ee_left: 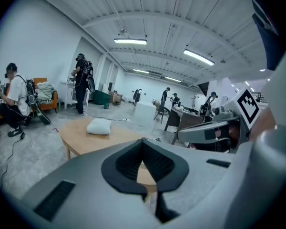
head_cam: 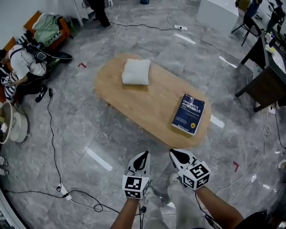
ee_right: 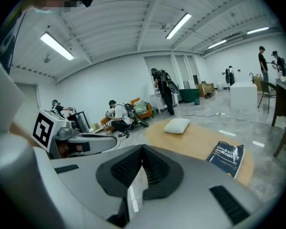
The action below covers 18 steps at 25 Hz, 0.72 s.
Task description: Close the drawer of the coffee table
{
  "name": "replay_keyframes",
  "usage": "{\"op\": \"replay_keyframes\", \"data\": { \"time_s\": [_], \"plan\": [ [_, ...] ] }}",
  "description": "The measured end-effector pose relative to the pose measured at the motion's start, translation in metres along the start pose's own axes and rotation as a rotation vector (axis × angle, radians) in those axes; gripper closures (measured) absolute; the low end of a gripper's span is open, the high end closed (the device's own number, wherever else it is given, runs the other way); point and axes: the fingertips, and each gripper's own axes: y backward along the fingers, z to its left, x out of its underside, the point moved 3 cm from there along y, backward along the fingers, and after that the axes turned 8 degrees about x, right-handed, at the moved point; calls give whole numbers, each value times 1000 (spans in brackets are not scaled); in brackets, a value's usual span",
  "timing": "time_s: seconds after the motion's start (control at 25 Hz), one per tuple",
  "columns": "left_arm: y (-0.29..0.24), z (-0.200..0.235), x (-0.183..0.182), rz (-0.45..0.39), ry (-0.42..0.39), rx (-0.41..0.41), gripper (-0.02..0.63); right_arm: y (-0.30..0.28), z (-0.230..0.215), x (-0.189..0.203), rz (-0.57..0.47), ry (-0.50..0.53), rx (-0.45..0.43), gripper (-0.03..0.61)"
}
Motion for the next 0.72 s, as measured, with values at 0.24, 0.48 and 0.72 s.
{"op": "replay_keyframes", "data": {
  "time_s": [0.24,0.48,0.72],
  "plan": [
    [33,-17,-23,-9,-13,8,612,23,20,-26,-61,-35,23,565],
    [57,-29,-48,-46,-17,8,612,43,47,-48,-99,-20,12,565],
    [74,-44,-70,-63,-32,11,612,61,59,-70,-126,32,6,565]
  ]
}}
